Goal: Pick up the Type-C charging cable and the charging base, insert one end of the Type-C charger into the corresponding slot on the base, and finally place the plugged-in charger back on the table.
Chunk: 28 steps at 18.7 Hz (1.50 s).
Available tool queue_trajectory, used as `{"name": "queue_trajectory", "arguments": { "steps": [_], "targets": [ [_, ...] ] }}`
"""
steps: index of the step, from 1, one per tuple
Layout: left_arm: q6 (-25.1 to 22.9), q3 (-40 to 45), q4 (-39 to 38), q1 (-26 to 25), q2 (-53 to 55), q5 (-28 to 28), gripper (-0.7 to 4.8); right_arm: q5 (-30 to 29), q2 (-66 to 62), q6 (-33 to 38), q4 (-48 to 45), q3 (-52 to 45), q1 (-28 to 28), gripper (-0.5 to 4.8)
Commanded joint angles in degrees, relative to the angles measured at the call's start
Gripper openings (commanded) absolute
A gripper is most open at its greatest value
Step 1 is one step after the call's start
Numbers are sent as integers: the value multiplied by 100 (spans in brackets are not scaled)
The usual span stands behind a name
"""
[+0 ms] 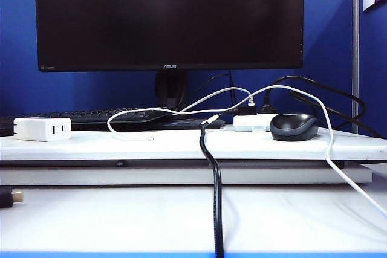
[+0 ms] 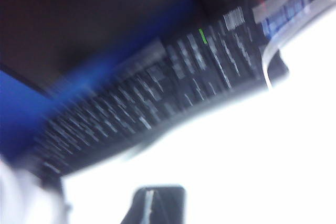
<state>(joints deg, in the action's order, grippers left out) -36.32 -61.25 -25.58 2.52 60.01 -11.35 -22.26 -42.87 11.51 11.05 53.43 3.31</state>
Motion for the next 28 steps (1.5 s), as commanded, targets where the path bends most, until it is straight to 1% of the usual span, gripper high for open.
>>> {"name": "queue_trajectory", "arguments": {
  "steps": [1, 2, 3, 4, 6, 10, 14, 20, 23, 24, 25, 26, 28],
  "targets": [
    [848, -15, -229, 4, 750, 136, -6, -20, -157, -15, -72, 48, 680, -5],
    [1126, -15, -262, 17, 1032, 426, -6, 72, -175, -15, -76, 48, 931, -5],
    [1305, -15, -262, 79, 1220, 636, -6, 162, -177, -15, -74, 48, 1130, -5],
    [1475, -15, -243, 136, 1499, 756, -6, 275, -184, -15, -76, 48, 1353, -5],
    [1585, -15, -188, 256, 1910, 763, -6, 330, -195, -15, -61, 48, 1633, -5],
    [1788, -15, -153, 354, 2549, 774, -6, 310, -179, 9, -52, 48, 1687, -5],
    [1790, -15, -280, 428, 2785, 743, -6, 308, -177, 9, -57, 48, 1687, -5],
    [1788, -15, -1322, 450, 2780, 131, -6, 323, -184, 4, -116, 48, 1681, -5],
    [1792, -15, -1759, 457, 2780, -372, -6, 323, -184, 4, -129, 48, 1681, -5],
    [1794, -17, -1718, 457, 2776, -249, -6, 323, -184, 4, -131, 48, 1681, -5],
    [1832, -24, -1624, 457, 2769, 0, -6, 319, -181, 7, -129, 48, 1681, -5],
    [1952, -55, -1537, 457, 2756, 343, -6, 319, -181, 7, -127, 48, 1681, -5],
    [2205, -339, -1467, 457, 2739, 756, -6, 321, -181, 7, -107, 48, 1681, -5]
  ]
}}
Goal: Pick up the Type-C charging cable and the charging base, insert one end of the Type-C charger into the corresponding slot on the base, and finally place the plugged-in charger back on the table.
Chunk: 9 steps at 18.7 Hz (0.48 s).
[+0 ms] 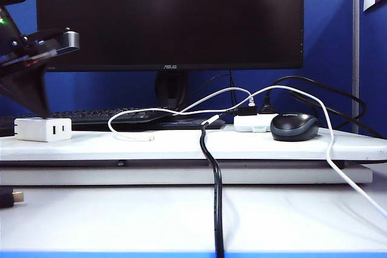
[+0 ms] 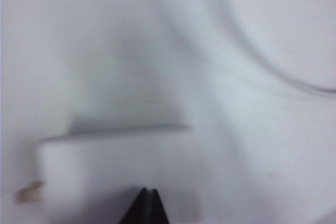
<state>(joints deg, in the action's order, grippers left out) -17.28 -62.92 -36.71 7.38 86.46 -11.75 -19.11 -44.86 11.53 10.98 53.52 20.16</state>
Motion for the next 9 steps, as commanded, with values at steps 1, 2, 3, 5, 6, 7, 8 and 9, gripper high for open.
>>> {"name": "queue_trajectory", "arguments": {
  "steps": [1, 2, 3, 5, 6, 7, 8, 9],
  "targets": [
    [479, -343, -334, -28, 59, 1104, -6, 2, 17, 4, -81, 39, -4, -5],
    [605, -485, -350, -28, 57, 1445, -6, -11, 15, 4, -83, 39, -4, -5],
    [686, -592, -350, -28, 59, 1762, -6, -9, 15, 4, -87, 39, -4, -5],
    [682, -647, -258, -31, 68, 1961, -6, -9, 17, 4, -92, 39, -4, -5],
    [680, -647, -227, -31, 125, 1963, -6, -9, 17, 7, -94, 39, -4, -5],
    [678, -647, -190, -28, 212, 1965, -6, -9, 17, 7, -92, 39, -4, -5],
    [678, -647, -162, -28, 295, 1965, -6, -9, 17, 7, -94, 39, -4, -5],
    [678, -647, -122, -28, 409, 1965, -6, -9, 20, 9, -94, 39, -4, -5]
  ]
}}
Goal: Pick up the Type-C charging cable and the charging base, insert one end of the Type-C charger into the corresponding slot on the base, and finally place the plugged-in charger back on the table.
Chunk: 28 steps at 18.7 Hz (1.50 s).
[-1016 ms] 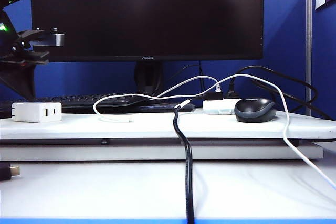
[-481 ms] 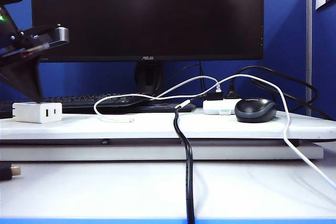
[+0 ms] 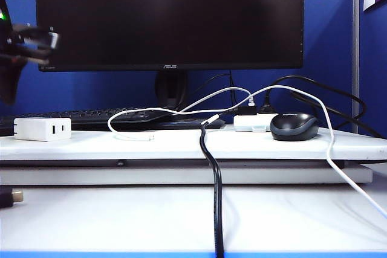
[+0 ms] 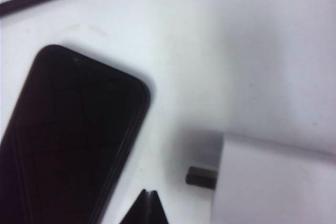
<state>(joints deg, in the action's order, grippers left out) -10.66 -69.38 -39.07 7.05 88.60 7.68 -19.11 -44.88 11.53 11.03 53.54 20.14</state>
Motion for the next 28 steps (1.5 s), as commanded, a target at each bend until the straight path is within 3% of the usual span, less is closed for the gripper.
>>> {"name": "queue_trajectory", "arguments": {
  "steps": [1, 5, 8, 10, 12, 13, 16, 18, 22, 28],
  "targets": [
    [13, 0, 151, 4, 363, 20, -6, -11, 22, 11, -98, 37, -2, -5],
    [-68, 0, -173, 4, 544, -249, -6, -9, 22, 26, -98, 37, -2, -5],
    [-267, 0, -866, 7, 535, -1058, -6, -4, 17, 24, -114, 37, -2, -5],
    [-264, 0, -1025, 7, 527, -1379, -6, -9, 17, 24, -168, 37, -2, -5],
    [-264, -2, -1058, 7, 511, -2065, -6, -9, 17, 26, -190, 37, -2, -5],
    [-262, -17, -1095, 7, 507, -2083, -6, -9, 17, 26, -190, 37, -2, -5],
    [-199, -317, -1589, 9, 505, -975, -6, -9, 17, 26, -190, 37, -2, -5],
    [-192, -551, -1460, 7, 505, -214, -6, -7, 17, 26, -192, 37, -2, -5],
    [-83, -643, -396, 9, 522, -133, -6, -9, 17, 26, -190, 37, -2, -5],
    [-57, -640, -133, 9, 774, -389, -6, -7, 17, 26, -238, 37, -2, -5]
  ]
}}
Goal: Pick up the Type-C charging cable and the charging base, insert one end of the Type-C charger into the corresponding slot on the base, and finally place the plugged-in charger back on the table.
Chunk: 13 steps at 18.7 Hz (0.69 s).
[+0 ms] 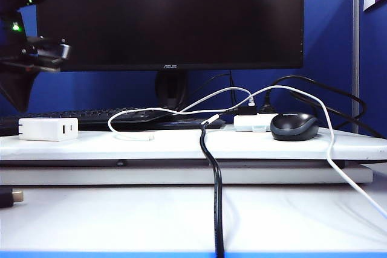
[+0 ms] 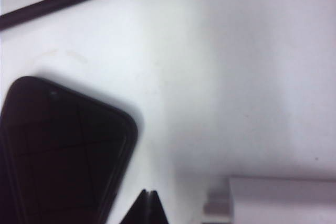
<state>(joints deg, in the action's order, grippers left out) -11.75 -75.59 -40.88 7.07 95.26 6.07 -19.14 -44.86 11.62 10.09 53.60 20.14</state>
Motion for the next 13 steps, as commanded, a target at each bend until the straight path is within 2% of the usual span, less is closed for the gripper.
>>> {"name": "queue_trajectory", "arguments": {
  "steps": [1, 5, 9, 10, 12, 13],
  "targets": [
    [125, -20, 22, 7, 192, -302, -6, -4, 15, 17, -142, 31, -2, -5],
    [105, -20, -507, 74, 376, -741, -6, -4, 15, 17, -142, 31, -2, -5],
    [76, -22, -966, 302, 376, -1429, -6, -9, 15, 17, -144, 31, -2, -5],
    [83, -22, -964, 398, 372, -1333, -6, -9, 17, 17, -144, 31, -2, -5],
    [170, -31, -702, 555, 308, -538, -6, -52, 26, 24, -138, 31, 0, -5],
    [162, -44, -601, 555, 225, -452, -6, -50, 28, 33, -138, 31, 0, -5]
  ]
}}
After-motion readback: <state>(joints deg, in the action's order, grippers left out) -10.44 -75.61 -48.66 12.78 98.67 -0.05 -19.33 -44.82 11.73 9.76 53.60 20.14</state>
